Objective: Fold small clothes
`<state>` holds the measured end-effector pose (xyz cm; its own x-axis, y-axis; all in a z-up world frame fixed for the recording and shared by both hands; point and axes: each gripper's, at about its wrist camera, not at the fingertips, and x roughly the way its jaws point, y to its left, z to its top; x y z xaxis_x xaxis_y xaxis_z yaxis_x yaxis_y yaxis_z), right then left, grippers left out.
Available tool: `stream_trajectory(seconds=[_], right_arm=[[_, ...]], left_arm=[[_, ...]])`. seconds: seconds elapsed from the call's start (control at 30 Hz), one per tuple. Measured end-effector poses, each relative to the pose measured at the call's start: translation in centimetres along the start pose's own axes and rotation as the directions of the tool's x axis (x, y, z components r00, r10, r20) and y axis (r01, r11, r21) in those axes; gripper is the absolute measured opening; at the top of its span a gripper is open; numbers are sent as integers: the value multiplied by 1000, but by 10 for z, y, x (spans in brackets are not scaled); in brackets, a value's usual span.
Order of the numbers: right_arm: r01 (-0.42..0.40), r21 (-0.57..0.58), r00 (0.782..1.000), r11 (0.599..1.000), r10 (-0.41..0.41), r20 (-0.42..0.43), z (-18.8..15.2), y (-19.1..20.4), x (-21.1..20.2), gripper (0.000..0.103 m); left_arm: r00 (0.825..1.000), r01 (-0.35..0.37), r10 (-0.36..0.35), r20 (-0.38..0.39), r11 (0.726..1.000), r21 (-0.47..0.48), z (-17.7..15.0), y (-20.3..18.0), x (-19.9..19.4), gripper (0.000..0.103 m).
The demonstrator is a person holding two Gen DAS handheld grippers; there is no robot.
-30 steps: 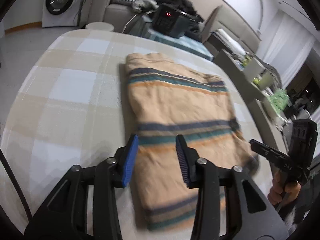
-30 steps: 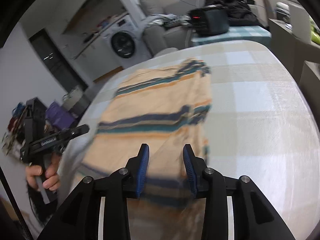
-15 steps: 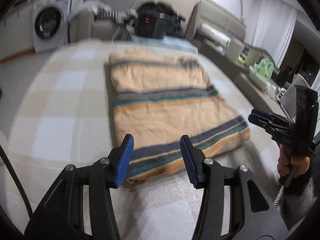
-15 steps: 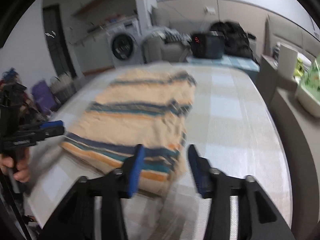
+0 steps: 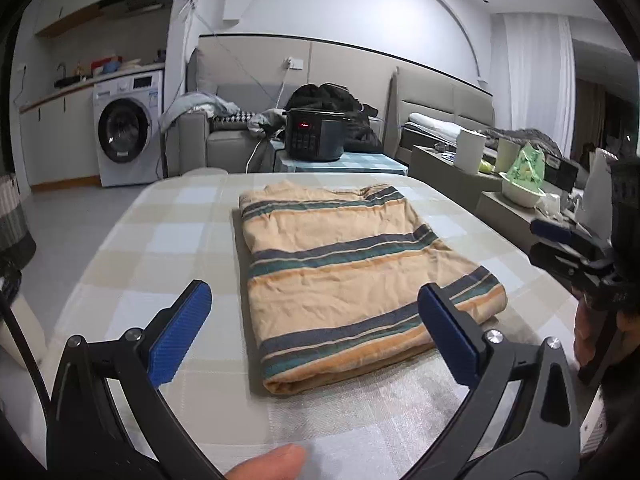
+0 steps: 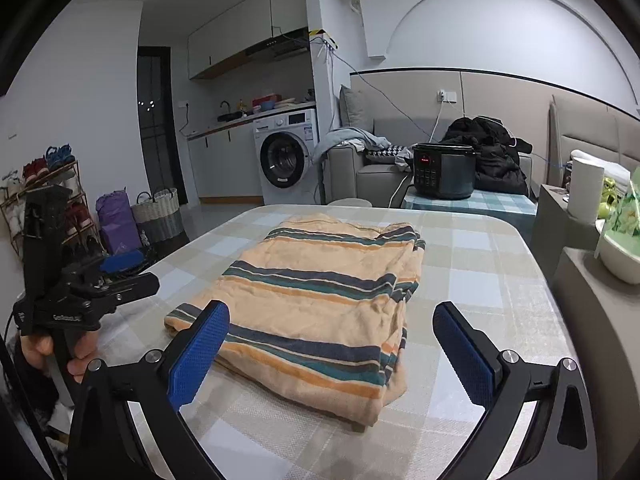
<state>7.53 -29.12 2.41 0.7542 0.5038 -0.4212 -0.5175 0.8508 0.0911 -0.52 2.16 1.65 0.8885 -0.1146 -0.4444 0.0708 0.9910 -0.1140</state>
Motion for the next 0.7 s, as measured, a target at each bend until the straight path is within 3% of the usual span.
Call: stream_trajectory(seconds=[0.23,0.7], right_arm=[[4,16,1000,1000,-4,31,-6,-5,1,103],[-4,63,997,998,-1,72,-7,-15,-4,103]], left_arm=[[1000,3,-3,6,999,-47,-6,10,11,102],[1000,-18,17,-15,999,-52,-7,11,18,102]])
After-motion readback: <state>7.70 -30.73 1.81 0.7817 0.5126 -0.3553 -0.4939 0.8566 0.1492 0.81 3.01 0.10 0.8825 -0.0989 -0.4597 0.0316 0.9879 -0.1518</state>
